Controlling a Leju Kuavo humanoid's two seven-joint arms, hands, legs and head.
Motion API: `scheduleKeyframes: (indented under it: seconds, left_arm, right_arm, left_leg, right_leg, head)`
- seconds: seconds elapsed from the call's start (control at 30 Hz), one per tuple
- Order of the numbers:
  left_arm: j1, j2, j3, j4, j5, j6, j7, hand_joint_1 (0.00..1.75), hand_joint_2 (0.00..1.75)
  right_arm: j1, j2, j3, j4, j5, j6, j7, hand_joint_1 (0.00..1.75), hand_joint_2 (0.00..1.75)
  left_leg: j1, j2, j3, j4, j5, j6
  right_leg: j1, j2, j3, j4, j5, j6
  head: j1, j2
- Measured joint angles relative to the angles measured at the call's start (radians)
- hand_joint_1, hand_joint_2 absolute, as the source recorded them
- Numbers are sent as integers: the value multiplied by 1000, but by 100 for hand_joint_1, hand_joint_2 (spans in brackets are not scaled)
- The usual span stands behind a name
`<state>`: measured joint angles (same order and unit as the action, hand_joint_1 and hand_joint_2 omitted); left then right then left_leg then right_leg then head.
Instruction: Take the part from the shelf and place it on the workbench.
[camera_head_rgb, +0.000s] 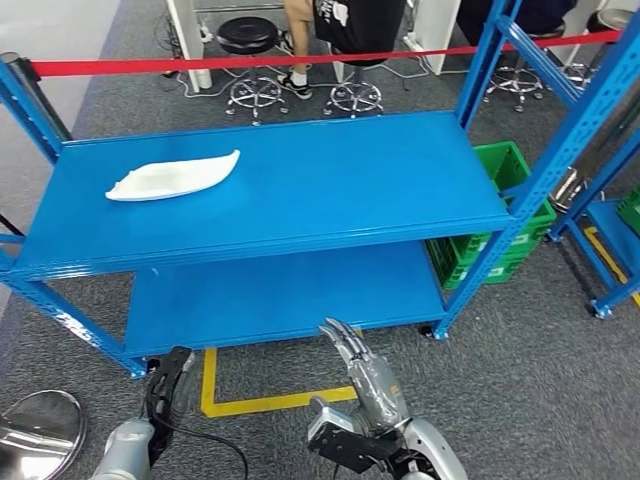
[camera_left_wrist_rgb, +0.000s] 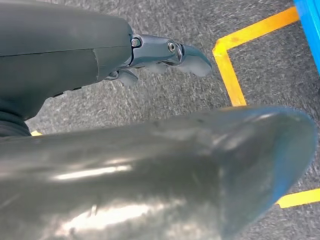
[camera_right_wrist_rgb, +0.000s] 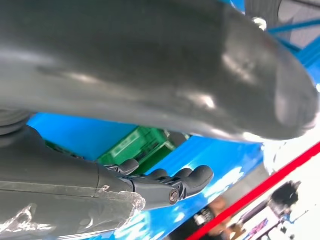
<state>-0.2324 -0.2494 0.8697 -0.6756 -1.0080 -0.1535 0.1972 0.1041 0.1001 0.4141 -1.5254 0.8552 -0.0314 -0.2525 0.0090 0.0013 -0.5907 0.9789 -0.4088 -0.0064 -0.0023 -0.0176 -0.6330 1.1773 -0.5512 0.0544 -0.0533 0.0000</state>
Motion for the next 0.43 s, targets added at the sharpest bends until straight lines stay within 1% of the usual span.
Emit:
scheduleKeyframes:
  seconds: [0.03, 0.07, 0.1, 0.13, 0.17, 0.2, 0.23, 0.27, 0.3, 0.37, 0.4, 0.43]
  left_arm:
    - [0, -1, 0, 0, 0, 0, 0, 0, 0]
    - [1, -2, 0, 0, 0, 0, 0, 0, 0]
    - [3, -2, 1, 0, 0, 0, 0, 0, 0]
    - [4, -2, 1, 0, 0, 0, 0, 0, 0]
    - [4, -2, 1, 0, 0, 0, 0, 0, 0]
    - [4, -1, 2, 0, 0, 0, 0, 0, 0]
    - [3, -1, 2, 0, -1, 0, 0, 0, 0]
    - [2, -1, 2, 0, -1, -1, 0, 0, 0]
    - [2, -1, 2, 0, -2, -1, 0, 0, 0]
    - [5, 2, 2, 0, -3, -1, 0, 0, 87]
    - [7, 3, 2, 0, -3, -6, -1, 0, 131]
    - [8, 4, 2, 0, -3, -7, -2, 0, 175]
  right_arm:
    - [1, 0, 0, 1, 0, 0, 0, 0, 0]
    - [2, 0, 0, 1, 0, 0, 1, 0, 0]
    - [3, -1, 0, 2, 0, 0, 1, 0, 0]
    - [2, -1, 0, 2, 0, 0, 1, 0, 0]
    - [2, -1, -1, 3, 0, 0, 1, 0, 0]
    - [1, -1, -1, 3, 1, 0, 1, 0, 0]
    - [1, -1, -1, 3, 2, 1, 2, 0, 0]
    - [0, -1, -1, 3, 4, 2, 4, 0, 0]
    - [0, -1, -1, 3, 7, 4, 8, 0, 0]
    - [-1, 0, -2, 4, 14, 6, 14, 0, 87]
    - [-1, 0, -2, 4, 14, 8, 15, 0, 131]
    - [-2, 0, -2, 4, 15, 8, 15, 0, 175]
  left_leg:
    - [0, -14, -1, 0, 1, 2]
    - [-1, -29, -2, 0, 1, 3]
    - [-1, -44, -2, 1, 1, 2]
    - [0, -59, -1, 1, 2, 1]
    - [1, -74, -1, 2, 3, 0]
    - [1, -89, -1, 2, 3, -4]
    - [1, -103, -4, 4, 4, -9]
    - [2, -115, -8, 5, 6, -15]
    - [3, -125, -12, 4, 9, -23]
    - [8, -138, -19, 1, 15, -36]
    - [7, -126, -23, 8, 10, -41]
    - [6, -122, -25, 11, 8, -44]
  right_leg:
    - [0, 11, -34, 70, -28, 1]
    - [0, 14, -60, 119, -42, 1]
    - [0, 16, -69, 131, -35, 0]
    - [-1, 18, -59, 102, -9, -2]
    - [-2, 25, -31, 40, 28, -3]
    - [-6, 48, 2, -33, 60, -5]
    - [-9, 70, 31, -94, 82, -7]
    - [-12, 88, 49, -132, 92, -9]
    - [-12, 99, 56, -148, 92, -14]
    - [-10, 84, 56, -152, 97, -26]
    - [-10, 75, 56, -154, 100, -34]
    - [-12, 71, 57, -156, 102, -37]
  head:
    - [1, 0]
    - [2, 0]
    - [2, 0]
    - [2, 0]
    - [2, 0]
    - [3, 0]
    - [2, 0]
    - [2, 0]
    - [1, 0]
    - [1, 0]
    - [-1, 0]
    - [-1, 0]
